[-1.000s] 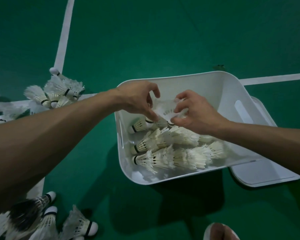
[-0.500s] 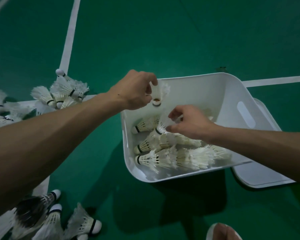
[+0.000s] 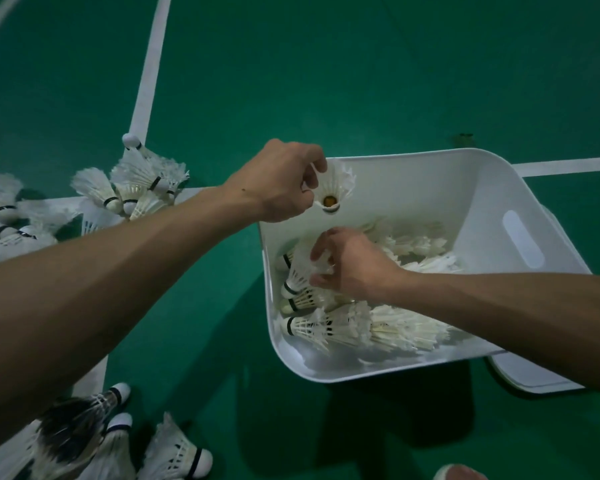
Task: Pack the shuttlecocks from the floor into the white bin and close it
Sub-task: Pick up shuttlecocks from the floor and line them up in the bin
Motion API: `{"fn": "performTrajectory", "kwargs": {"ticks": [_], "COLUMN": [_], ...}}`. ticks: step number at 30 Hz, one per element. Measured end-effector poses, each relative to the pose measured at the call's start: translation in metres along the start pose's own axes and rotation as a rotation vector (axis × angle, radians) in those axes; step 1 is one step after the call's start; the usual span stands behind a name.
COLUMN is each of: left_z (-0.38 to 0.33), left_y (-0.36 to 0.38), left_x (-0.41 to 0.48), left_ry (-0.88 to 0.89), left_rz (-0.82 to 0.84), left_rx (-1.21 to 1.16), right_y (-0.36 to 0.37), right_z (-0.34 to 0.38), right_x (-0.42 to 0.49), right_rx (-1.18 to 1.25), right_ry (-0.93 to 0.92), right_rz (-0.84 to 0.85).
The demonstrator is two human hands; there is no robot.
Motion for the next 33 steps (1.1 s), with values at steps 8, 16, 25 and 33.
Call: {"fn": "performTrajectory", "kwargs": {"ticks": [8, 16, 25, 33], "left_z": [0.001, 0.001, -0.001, -0.009], "left_y": [0.002, 0.007, 0.009, 0.020], "left_x": [0.001, 0.000, -0.001, -0.002], "left_ry": [0.007, -0.003, -0.012, -0.026], "left_rz": [0.014, 0.031, 0.061, 0.157], "left_rx": [0.007, 0.011, 0.036, 0.102], "right_y": [0.001, 0.024, 0.012, -0.041], "right_z": [0.002, 0.014, 0.005, -0.027], "right_x": [0.007, 0.015, 0.006, -0.018], "right_rx": [-0.039, -0.152, 0.036, 0.172], "right_ry": [0.002, 0.003, -0.047, 0.096], "right_rz": [-0.065, 0.084, 0.024, -0.182]}}
Point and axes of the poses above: each hand's wrist, its own x-axis towards the middle knuckle, its own y-axis out of the palm, z = x × y, the point moved 9 cm from there along x, towards the middle knuckle, and after that the axes turned 9 degrees about y, right-handed, at the moved point
